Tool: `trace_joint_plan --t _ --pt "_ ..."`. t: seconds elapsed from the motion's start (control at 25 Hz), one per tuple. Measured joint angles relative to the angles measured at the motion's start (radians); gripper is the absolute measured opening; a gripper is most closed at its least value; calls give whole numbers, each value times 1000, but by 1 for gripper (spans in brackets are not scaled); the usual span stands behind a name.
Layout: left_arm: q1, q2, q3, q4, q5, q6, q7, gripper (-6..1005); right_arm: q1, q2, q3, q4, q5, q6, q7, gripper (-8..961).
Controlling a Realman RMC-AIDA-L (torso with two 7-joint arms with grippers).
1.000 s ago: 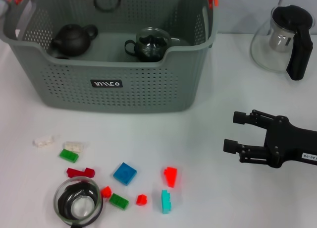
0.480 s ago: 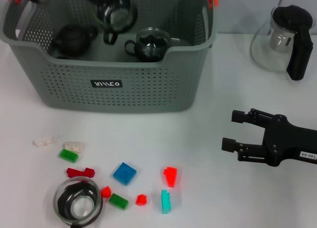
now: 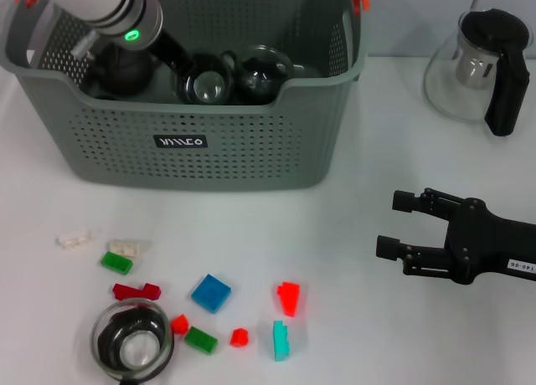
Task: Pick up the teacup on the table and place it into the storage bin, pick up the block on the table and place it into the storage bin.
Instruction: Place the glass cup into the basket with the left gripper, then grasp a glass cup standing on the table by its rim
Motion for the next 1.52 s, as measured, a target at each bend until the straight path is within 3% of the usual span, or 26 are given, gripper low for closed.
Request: trace_joint_plan --t 0.44,0.6,0.68,0.76,0.84,0.88,0.96,1.04,1.08,1.2,1.32,1.52 --pt "9 -1 -18 19 1 9 -9 70 -1 0 0 0 0 -3 0 927" --pt "18 -6 -23 79 -2 67 -4 90 -1 -1 0 1 0 -3 2 927" --pt "49 -21 -57 180 -26 129 12 237 -1 -2 0 1 0 -3 3 927" --pt "117 -52 -147 349 -113 200 76 345 -1 -3 0 1 0 -2 3 927" --pt "196 -81 -279 509 -289 288 180 415 -1 -3 0 1 0 -1 3 927" --pt "226 -86 -339 557 -379 330 221 450 -1 -3 0 1 0 -1 3 927" --pt "274 -64 -449 602 -635 447 308 520 -2 -3 0 1 0 0 3 927" --pt "305 -26 -522 567 -839 556 375 596 -2 -2 0 1 0 -1 3 927" --pt "321 -5 -569 510 -937 630 433 633 -1 -2 0 1 1 0 3 927" --pt "358 29 -746 264 -1081 837 646 709 0 -2 0 1 0 0 3 927" --pt "410 31 -831 143 -1062 940 785 708 2 -3 0 1 1 0 5 927" --pt "513 -6 -838 138 -942 1005 947 707 5 -5 0 0 0 0 8 927"
